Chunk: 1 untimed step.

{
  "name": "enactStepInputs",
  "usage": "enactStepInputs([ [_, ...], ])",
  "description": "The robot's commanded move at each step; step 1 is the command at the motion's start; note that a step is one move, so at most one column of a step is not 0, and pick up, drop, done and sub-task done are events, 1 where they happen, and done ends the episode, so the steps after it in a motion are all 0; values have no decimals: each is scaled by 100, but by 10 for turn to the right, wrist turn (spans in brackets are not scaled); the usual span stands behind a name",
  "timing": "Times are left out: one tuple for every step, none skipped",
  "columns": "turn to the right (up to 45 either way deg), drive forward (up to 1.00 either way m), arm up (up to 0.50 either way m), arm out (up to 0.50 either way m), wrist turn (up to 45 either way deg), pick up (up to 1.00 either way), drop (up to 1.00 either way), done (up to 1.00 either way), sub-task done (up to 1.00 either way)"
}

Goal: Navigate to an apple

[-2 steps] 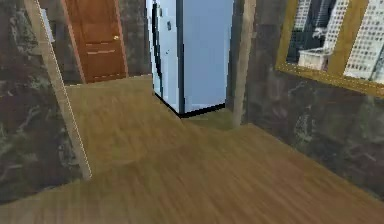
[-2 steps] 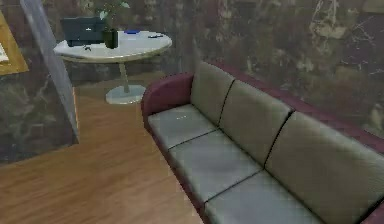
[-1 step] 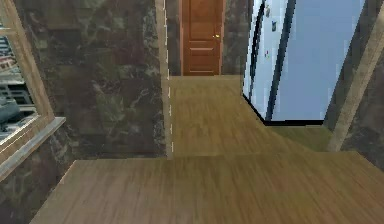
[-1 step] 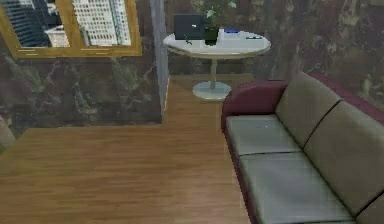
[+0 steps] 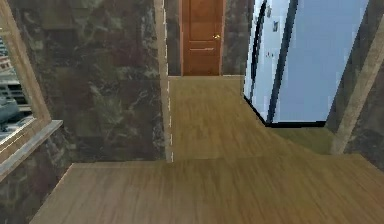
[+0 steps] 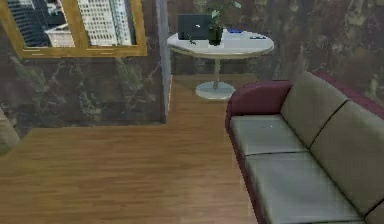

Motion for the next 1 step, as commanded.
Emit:
enactStepInputs([
  [120, 0, 0, 0, 0, 0, 0, 0, 0],
])
